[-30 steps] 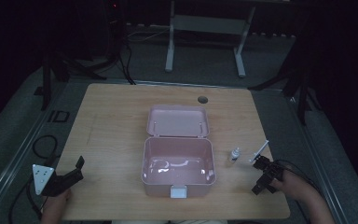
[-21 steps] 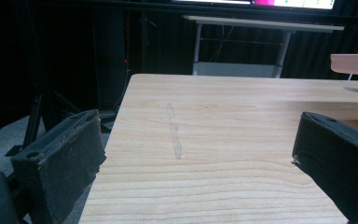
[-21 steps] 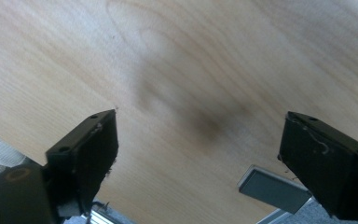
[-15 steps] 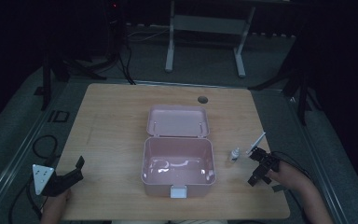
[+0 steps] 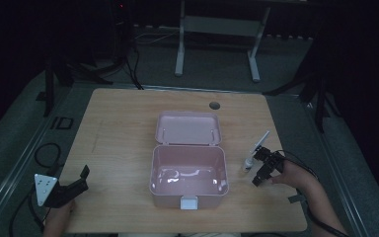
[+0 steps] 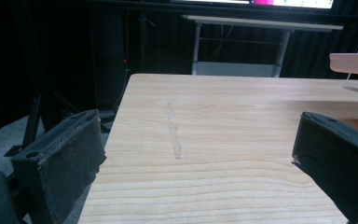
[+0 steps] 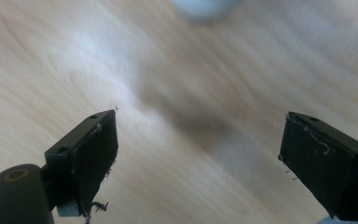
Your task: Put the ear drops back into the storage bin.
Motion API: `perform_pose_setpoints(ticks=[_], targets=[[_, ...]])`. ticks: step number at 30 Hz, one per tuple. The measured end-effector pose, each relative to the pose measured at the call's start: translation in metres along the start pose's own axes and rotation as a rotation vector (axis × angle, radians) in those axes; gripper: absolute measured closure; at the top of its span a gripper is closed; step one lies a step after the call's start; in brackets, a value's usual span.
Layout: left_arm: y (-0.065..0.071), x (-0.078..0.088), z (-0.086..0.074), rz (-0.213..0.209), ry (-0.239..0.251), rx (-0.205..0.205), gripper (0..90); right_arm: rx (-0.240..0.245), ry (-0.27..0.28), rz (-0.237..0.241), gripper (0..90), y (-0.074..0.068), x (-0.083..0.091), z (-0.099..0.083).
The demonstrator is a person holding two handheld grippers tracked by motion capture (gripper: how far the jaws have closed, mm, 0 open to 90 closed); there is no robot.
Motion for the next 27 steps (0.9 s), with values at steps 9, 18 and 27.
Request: perform_pose_setpoints(ticks=[9,18,27], targets=[[0.0,0.0,0.0,-0.001,0.0,-0.001,2.0,-0.02,0.039,-0.009,14.0,0.004,0.008,0.026],[0.0,0.0,0.0,-0.004,0.001,0.0,2.0,-0.015,0.031,0.008,28.1,0.004,0.003,0.049],[0.001,0.0,0.0,-0.008,0.0,-0.003,2.0,-0.014,-0.023,0.005,48.8,0.003,-0.009,0.056]])
Point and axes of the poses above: each handheld gripper's, and its own axes: x roughly backward along the jaws, z roughly out of its top, y roughly to its right, the point moved 4 cm from there along -x, roughly forward along the jaws, and after that the axes turned 1 degree about -y, right-handed, at the moved point
